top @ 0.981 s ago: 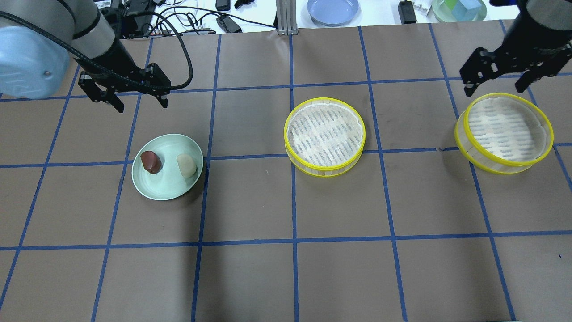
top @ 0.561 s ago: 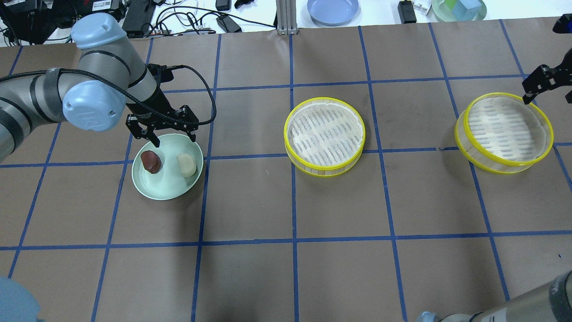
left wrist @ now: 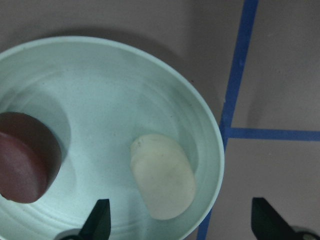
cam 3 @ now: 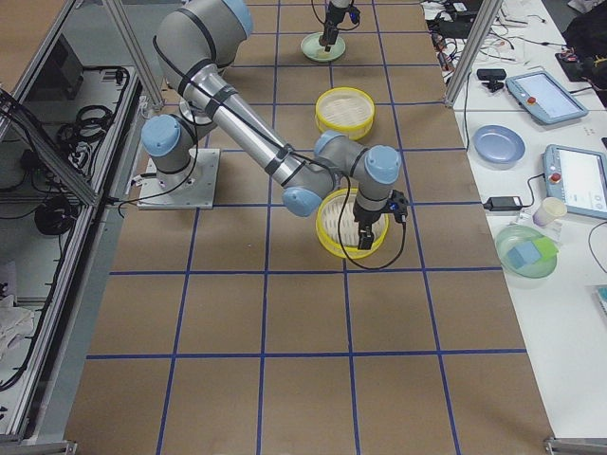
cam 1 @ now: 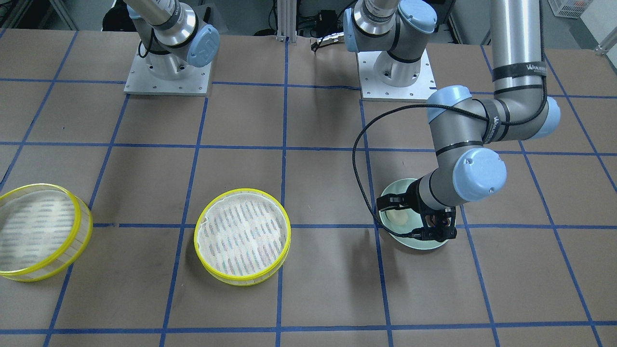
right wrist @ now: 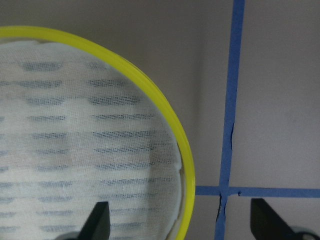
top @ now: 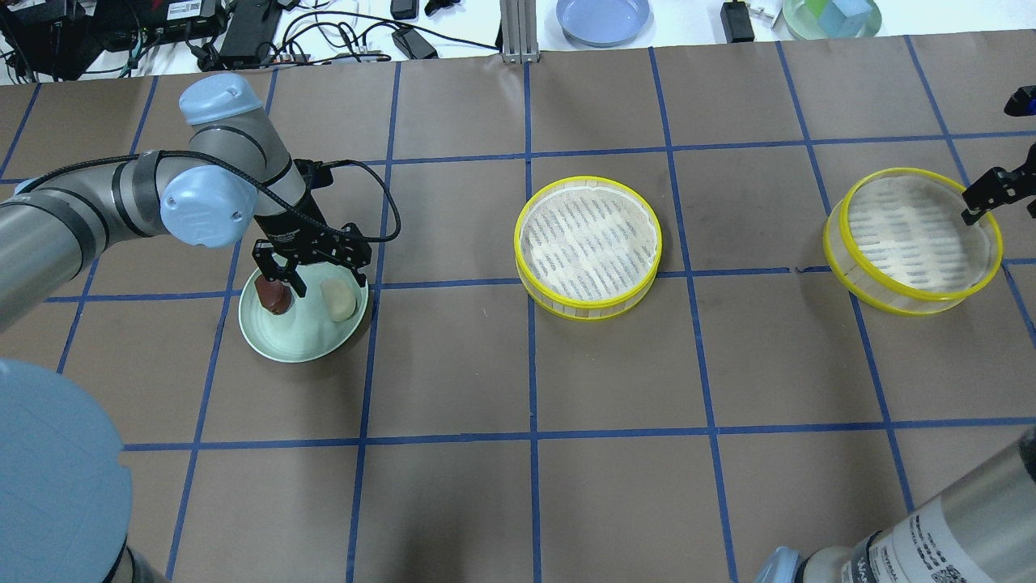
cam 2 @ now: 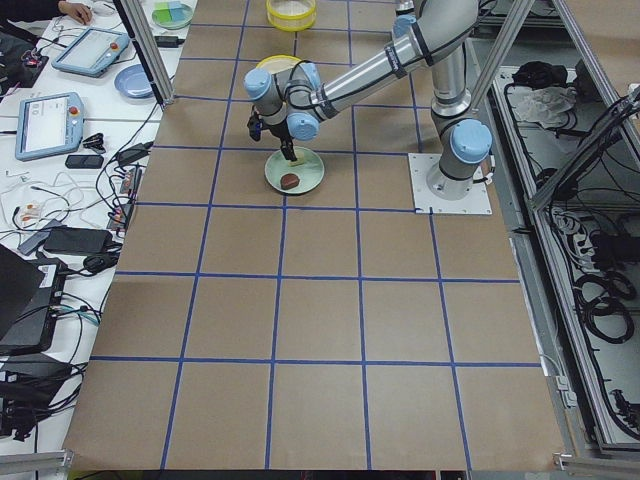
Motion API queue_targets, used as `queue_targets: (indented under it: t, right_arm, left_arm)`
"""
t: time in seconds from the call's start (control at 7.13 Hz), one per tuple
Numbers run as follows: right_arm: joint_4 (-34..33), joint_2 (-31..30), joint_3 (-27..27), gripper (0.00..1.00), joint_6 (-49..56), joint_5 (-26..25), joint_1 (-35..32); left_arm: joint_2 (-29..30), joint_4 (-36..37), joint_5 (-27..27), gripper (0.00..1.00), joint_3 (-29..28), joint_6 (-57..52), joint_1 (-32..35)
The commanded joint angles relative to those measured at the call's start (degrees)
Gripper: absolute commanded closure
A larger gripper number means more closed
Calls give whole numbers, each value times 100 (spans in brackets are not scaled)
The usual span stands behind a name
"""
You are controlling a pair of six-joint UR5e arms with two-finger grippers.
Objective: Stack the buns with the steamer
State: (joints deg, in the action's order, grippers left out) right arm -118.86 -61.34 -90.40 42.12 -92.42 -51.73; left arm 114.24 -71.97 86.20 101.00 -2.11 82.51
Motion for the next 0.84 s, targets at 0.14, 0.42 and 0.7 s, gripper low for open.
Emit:
queue_targets:
  t: [0.14,0.42,0.7]
  right_arm:
    - [-232,227,-48,24,506,22,67]
    - [-269,297,-66,36,507,22,67]
    - [-243,315,-66,67,516,118,67]
  left_arm:
    - [221,-19,11,86,-10,52,-60]
    - [213,-10,11,100,-202,69,-60]
    - [-40,-72,-86,100,-545,305,36]
